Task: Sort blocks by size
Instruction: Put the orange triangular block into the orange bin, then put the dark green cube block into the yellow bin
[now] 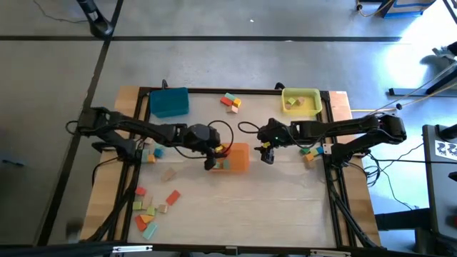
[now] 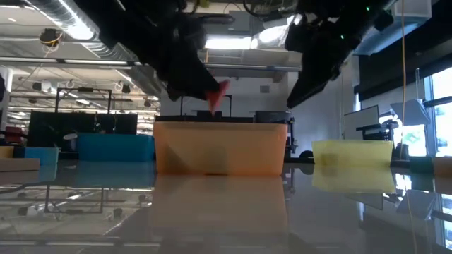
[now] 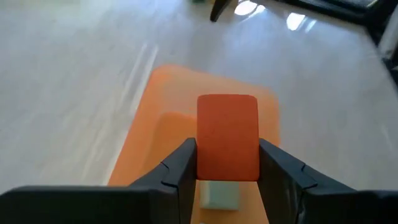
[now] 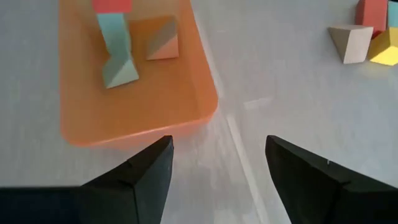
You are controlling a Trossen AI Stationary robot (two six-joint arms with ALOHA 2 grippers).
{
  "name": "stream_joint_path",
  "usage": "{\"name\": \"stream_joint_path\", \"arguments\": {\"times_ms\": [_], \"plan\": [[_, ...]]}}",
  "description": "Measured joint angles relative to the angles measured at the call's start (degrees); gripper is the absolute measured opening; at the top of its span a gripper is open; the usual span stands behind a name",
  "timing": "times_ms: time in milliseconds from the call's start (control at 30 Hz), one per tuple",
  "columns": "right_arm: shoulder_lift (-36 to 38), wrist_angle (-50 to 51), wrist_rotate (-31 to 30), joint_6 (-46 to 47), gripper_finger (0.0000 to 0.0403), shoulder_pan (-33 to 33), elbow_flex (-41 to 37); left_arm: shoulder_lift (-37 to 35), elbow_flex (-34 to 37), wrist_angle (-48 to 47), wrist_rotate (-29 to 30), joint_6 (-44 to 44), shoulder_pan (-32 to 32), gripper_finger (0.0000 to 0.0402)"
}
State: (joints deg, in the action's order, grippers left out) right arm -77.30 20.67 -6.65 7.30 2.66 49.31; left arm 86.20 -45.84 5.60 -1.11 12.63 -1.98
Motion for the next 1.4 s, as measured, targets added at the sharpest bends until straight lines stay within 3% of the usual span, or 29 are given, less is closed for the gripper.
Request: {"name": "stream_joint_path", "arguments": {"times_ms": [233, 433, 600, 800, 1100, 1300, 1400], "plan": [[-0.16, -4.21, -0.31, 0.08, 0.0253, 0.00, -1.98, 4.51, 0.00, 3.24, 0.69, 1.45, -0.82, 0.0130], [-0.15, -4.35, -0.29, 0.08, 0.0253, 0.00, -1.98, 4.82, 0.00, 2.19, 0.72, 1.96, -2.85, 0.0190], [-0.17, -4.35, -0.33, 0.04, 0.0253, 0.00, -1.98, 0.75, -0.58, -2.69, -0.68, -0.04, -4.43, 0.0230], [-0.15, -4.22, -1.27, 2.51, 0.0253, 0.00, -1.94, -6.90, -0.79, -9.01, 1.79, -5.73, -5.42, 0.0235], [3.14, 30.25, -4.90, 14.04, 0.0253, 0.00, 7.35, -10.19, 4.16, -4.42, 4.35, -11.28, -5.42, 0.0231], [4.44, 50.66, -5.42, 30.14, 0.0253, 0.00, 7.78, -10.19, 6.55, 0.10, 4.35, -12.64, -5.42, 0.0232], [4.49, 55.08, -3.69, 33.21, 0.0253, 0.21, 6.25, -10.19, 6.75, 0.30, 4.35, -13.10, -5.42, 0.0232]]}}
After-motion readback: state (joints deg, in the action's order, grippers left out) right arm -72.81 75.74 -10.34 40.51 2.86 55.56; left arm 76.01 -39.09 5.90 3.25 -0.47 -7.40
